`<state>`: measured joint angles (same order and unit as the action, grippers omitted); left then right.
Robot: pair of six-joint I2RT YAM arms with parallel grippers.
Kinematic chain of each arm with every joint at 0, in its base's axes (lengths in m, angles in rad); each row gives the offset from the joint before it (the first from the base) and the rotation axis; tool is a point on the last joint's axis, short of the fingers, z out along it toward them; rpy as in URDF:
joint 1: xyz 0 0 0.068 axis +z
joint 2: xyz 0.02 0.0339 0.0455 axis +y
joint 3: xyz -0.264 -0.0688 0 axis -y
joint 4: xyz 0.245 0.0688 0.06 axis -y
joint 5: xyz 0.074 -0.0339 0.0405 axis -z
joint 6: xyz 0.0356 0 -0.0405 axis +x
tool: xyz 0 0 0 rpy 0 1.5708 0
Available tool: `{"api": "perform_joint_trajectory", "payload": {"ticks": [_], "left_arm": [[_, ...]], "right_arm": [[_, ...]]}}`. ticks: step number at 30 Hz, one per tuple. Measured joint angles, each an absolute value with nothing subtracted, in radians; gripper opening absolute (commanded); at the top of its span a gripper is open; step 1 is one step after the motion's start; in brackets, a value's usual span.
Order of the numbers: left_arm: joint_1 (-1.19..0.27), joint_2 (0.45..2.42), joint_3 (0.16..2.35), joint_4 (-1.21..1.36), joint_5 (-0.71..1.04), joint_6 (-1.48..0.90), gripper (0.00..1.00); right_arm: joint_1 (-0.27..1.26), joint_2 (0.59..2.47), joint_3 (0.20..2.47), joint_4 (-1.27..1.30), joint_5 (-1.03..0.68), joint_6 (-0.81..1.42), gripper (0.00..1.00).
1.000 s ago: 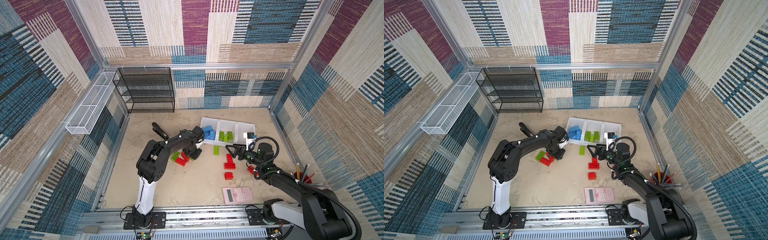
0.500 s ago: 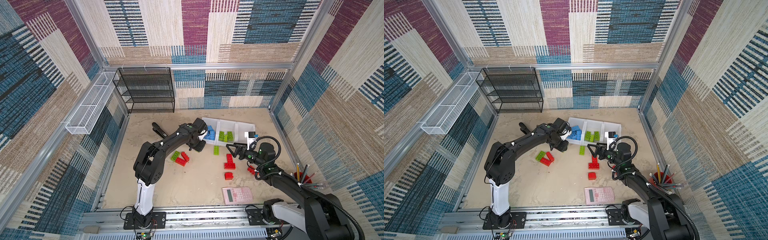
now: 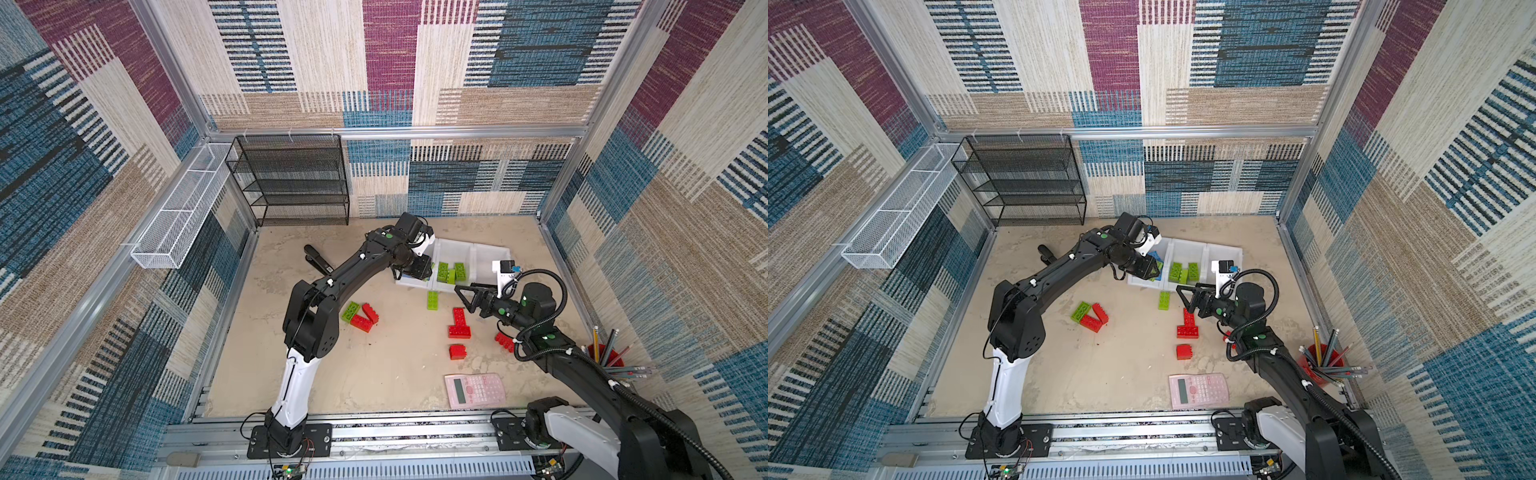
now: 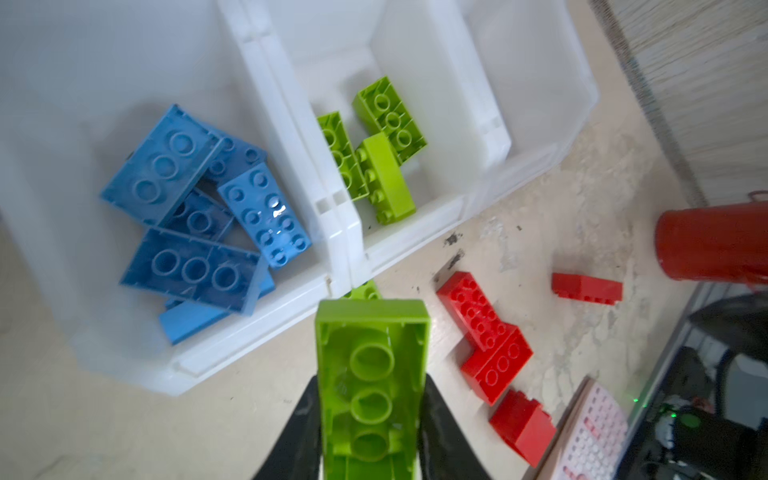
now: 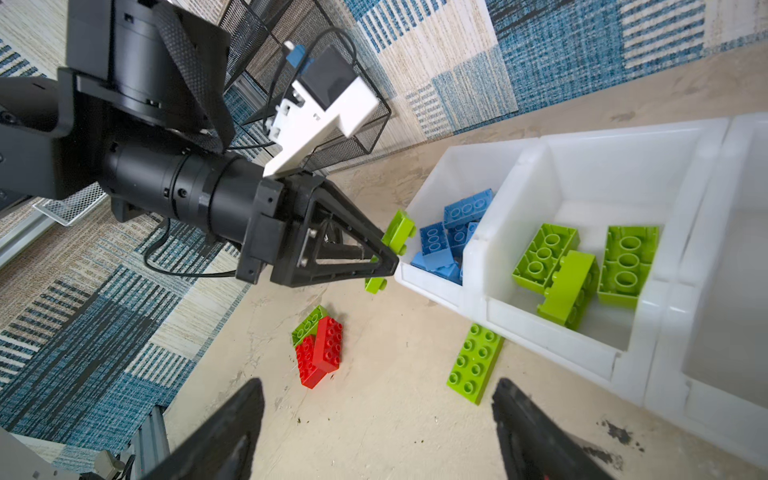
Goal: Sort the legos into containers by color
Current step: 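Open the left gripper over the middle compartment to drop the brick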
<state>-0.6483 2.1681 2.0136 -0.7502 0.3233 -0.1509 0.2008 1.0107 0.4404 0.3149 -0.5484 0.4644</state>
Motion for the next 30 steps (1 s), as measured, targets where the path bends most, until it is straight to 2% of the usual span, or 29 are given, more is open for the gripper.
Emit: {"api": "perform_joint_trajectory", "payload": {"ticks": [9,20,26,30], "left_arm": [[-0.665,2.373,2.309,-0.738,0.427,-0.216,0.32],[-0.664,2.556,2.529,-0.686,0.478,-0.342,0.34],[-0.664,2.599,2.560,-0.675,0.476,-0.393,0.41],[-0.664,2.600,2.563,-0.662,0.476,-0.412,0.51]], "right_arm": [[0.203,0.950,0.484,0.211,-0.550,0.443,0.87],[0.215,0.945,0.496,0.159,-0.545,0.440,0.87],[0.217,0.944,0.498,0.142,-0.515,0.440,0.87],[0.219,0.949,0.506,0.112,-0.487,0.440,0.87]]}}
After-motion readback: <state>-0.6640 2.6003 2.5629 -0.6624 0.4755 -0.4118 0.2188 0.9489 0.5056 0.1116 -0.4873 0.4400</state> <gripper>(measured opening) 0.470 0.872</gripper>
